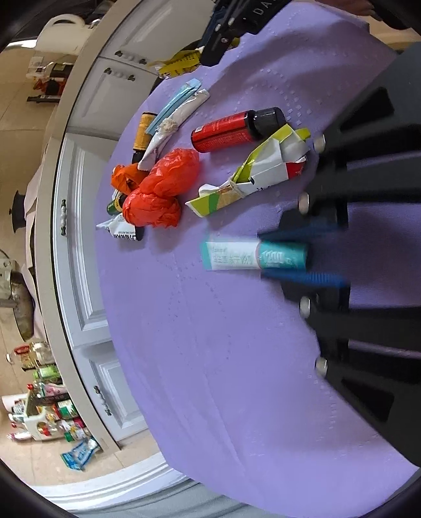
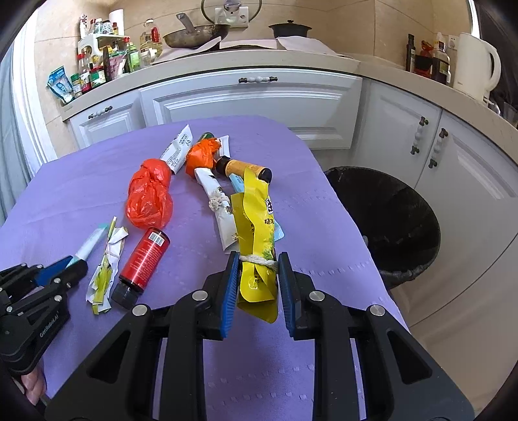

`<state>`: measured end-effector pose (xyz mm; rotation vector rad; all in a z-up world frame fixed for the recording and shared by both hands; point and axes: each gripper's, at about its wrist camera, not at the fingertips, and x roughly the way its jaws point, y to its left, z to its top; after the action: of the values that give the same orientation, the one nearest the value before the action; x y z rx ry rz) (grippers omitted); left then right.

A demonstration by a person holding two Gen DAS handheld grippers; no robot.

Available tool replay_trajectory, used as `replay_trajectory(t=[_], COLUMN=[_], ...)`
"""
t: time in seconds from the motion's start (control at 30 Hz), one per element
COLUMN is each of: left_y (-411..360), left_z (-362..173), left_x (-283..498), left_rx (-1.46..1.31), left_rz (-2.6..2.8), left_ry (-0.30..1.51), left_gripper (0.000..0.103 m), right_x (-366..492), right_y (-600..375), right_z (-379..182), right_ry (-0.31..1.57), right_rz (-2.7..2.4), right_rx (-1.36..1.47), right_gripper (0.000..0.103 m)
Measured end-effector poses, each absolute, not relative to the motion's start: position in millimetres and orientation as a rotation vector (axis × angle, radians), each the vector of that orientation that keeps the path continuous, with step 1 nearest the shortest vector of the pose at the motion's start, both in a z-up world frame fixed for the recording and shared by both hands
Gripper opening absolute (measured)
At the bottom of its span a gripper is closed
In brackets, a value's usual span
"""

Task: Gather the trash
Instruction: 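Grasp the teal tube with the left gripper while the right gripper lifts the yellow packet, then carry both items over the black bin and open both grippers to drop them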

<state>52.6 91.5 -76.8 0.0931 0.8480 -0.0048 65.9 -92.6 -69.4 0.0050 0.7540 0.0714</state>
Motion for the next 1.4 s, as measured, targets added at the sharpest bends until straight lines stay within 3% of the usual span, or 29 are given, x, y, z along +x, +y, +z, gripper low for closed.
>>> replay_trajectory(t=[0.17,0.57,1.03,1.4], left_y=[94,94,11,-65], left_z=[-75,-29,10,4], left_x=[50,47,87,122], left_rx=[0.074,0.037,0.072,0.126], left_rz=[-0.025,0.004,-0.13,-0.214], left_ry=[0.831,0.666,0.553,0.557], left_gripper=[0.009,0.007,0.007,0.007], right_x=[66,70,86,111], right_y=[-92,-110,-176,-236], right_z=[-70,-59,-29,-28], right_ry=[0.752,0.711,0.629,0.604], right_rz=[0.07,0.023,-0.126,-0.22], right_rx=[0.006,0.015,0.043,0.065], right_gripper=[0.024,0.024,0.024,0.024])
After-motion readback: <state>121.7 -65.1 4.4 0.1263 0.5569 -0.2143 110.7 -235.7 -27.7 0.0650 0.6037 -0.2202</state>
